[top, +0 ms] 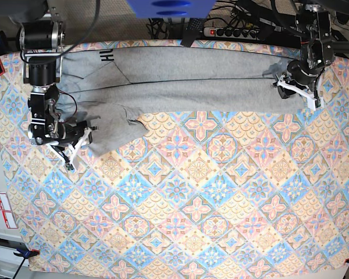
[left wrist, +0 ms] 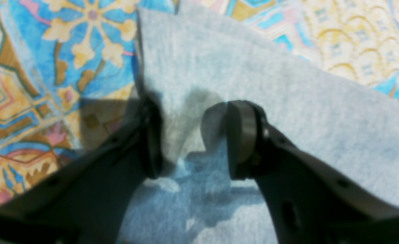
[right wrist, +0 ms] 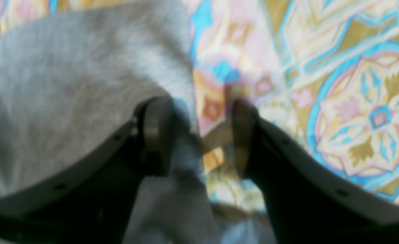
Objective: Fold the T-shirt properly
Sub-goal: 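Grasp the loose sleeve end with the right gripper and tuck it inward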
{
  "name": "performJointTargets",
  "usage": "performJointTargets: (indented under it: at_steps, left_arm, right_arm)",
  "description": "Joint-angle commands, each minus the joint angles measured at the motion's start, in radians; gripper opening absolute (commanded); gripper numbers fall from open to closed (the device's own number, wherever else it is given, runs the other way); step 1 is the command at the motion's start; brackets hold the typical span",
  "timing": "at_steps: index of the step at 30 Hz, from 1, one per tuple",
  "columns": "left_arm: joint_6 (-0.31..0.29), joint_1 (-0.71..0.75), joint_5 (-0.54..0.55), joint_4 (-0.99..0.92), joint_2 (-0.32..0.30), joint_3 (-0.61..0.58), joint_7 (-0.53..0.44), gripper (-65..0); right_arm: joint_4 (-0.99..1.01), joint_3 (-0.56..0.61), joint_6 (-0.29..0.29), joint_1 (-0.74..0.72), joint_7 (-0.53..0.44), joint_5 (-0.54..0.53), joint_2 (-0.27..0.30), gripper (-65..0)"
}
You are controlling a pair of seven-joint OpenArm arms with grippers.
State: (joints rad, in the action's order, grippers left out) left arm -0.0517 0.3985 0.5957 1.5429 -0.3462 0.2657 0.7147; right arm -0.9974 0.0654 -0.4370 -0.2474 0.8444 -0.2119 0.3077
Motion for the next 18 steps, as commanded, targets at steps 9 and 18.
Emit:
performJointTargets:
  at_steps: [9,18]
  left_arm:
    - [-0.003,-0.005,0.005,0.018,-0.012,0.007,-0.013,-35.5]
    - [-0.003,-0.005,0.005,0.018,-0.012,0.007,-0.013,-35.5]
  right_arm:
    - [-0.008,0.136,-0.009,0.006,0.013,-0.010,-0.026,-37.4]
    - [-0.008,0.158,-0.009,0.020,0.013,-0.010,-0.054,-41.3]
